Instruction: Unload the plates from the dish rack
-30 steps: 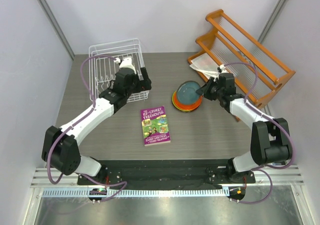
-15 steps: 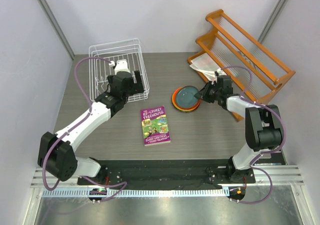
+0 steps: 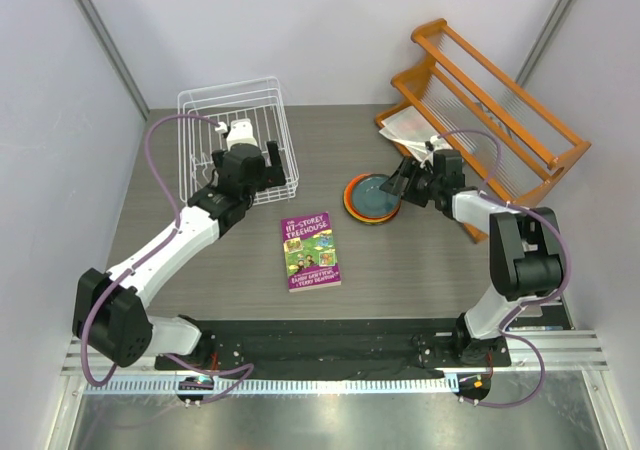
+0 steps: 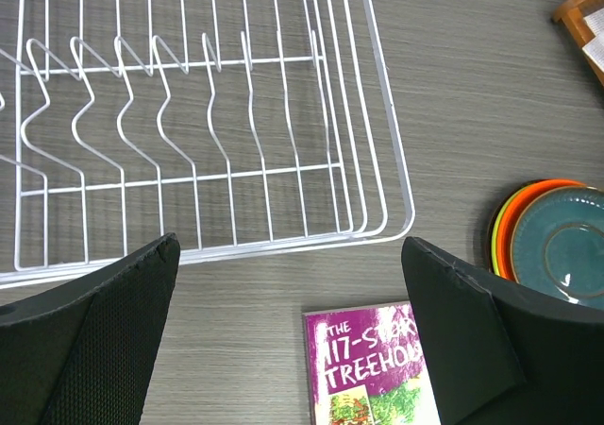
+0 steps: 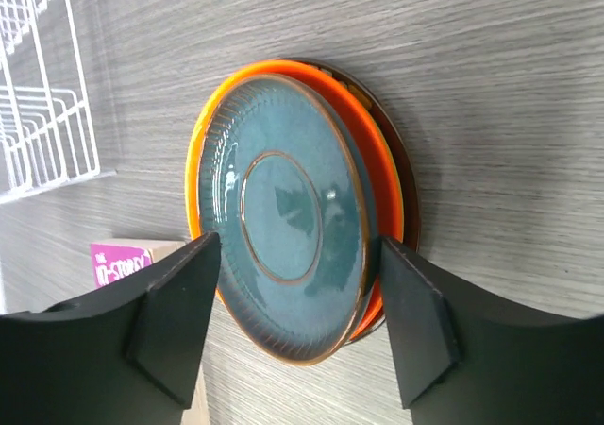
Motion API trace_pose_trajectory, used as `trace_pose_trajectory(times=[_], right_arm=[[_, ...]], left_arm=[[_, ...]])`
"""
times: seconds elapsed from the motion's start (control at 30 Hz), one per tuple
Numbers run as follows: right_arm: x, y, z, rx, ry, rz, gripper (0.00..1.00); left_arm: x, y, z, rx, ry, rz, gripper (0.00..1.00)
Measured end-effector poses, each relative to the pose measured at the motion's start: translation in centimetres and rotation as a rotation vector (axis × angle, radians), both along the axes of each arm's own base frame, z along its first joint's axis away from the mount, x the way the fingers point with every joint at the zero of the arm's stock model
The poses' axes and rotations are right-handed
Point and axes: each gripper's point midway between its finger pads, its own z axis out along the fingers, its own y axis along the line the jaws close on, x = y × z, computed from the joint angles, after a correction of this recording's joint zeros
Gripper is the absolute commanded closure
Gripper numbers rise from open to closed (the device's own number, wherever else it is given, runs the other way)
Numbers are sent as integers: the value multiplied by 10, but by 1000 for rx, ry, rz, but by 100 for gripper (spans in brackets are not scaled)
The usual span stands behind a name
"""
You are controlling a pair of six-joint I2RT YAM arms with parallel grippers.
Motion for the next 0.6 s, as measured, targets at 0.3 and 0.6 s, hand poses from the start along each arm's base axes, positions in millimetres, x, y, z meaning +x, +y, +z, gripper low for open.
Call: trace_pose_trajectory(times=[0.3,0.6], right_arm=[[-7,-27,24,-155,-37,-59,25],[-18,-71,65,-401,-202,-214,24]], left_arm=[[-1,0,-1,3,5,0,0],[-8,7,13,-6,-25,13,0]])
